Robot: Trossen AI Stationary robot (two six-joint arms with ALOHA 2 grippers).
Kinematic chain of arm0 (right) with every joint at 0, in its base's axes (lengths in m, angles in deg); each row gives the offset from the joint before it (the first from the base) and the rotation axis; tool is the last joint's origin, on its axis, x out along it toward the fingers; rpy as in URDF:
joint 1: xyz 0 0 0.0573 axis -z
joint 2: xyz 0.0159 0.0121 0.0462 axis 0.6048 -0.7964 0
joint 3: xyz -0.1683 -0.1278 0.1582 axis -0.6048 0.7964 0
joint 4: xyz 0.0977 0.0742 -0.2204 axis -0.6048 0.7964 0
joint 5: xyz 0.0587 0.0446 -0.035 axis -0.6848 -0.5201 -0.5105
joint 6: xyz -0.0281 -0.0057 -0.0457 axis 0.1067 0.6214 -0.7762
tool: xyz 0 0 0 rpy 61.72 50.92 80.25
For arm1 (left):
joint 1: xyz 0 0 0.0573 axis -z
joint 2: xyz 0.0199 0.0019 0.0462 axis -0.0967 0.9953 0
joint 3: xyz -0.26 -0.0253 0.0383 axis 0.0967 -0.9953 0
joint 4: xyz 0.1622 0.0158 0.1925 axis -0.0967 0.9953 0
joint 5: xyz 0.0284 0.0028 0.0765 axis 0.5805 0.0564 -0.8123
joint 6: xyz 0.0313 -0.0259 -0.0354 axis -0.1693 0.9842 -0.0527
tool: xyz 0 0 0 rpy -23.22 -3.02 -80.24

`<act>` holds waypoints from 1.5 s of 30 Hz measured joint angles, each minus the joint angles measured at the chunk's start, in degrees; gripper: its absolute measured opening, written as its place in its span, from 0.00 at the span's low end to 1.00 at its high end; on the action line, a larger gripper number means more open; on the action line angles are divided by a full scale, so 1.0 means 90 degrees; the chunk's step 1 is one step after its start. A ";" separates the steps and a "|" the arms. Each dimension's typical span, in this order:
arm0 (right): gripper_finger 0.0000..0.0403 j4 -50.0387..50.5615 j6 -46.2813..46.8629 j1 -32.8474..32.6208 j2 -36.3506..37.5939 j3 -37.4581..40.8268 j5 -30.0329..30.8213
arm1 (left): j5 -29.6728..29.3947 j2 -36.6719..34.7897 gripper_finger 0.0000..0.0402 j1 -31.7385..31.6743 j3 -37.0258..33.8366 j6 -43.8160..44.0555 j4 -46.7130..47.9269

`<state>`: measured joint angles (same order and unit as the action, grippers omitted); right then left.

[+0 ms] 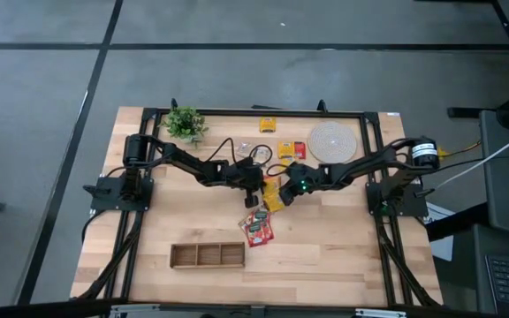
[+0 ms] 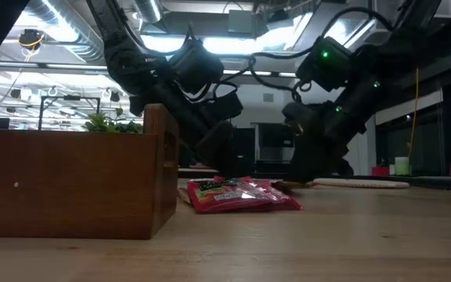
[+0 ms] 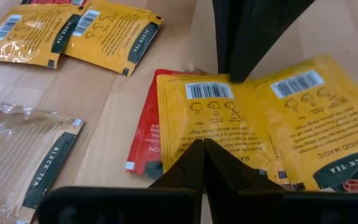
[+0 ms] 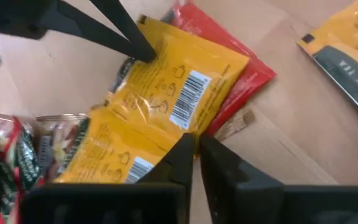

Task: Pick & Place Tea
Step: Put the yellow tea bag into the right section of the wooden organizer

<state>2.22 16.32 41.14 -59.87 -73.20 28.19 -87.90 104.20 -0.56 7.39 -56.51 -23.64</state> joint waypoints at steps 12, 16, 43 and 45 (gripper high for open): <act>0.01 -0.0117 -0.0377 0.0000 -0.0097 -0.0007 0.0005 | -0.0004 -0.0004 0.02 0.0000 0.0001 0.0002 0.0020; 0.01 -0.0115 -0.0456 0.0000 -0.0100 -0.0007 0.0005 | -0.0001 -0.0114 0.03 0.0000 0.0001 0.0002 0.0077; 0.00 0.0989 -0.3921 -0.0144 0.1084 0.0002 0.1812 | 0.2493 -0.1155 0.47 -0.1231 -0.0123 0.2210 0.0259; 0.00 0.0967 -0.4426 -0.0232 0.1097 0.0002 0.2431 | 0.2686 -0.1155 0.48 -0.1396 -0.0123 0.2617 0.0099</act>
<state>10.92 -23.51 39.05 -49.99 -73.18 50.07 -63.73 93.80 -13.13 6.28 -32.95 -22.75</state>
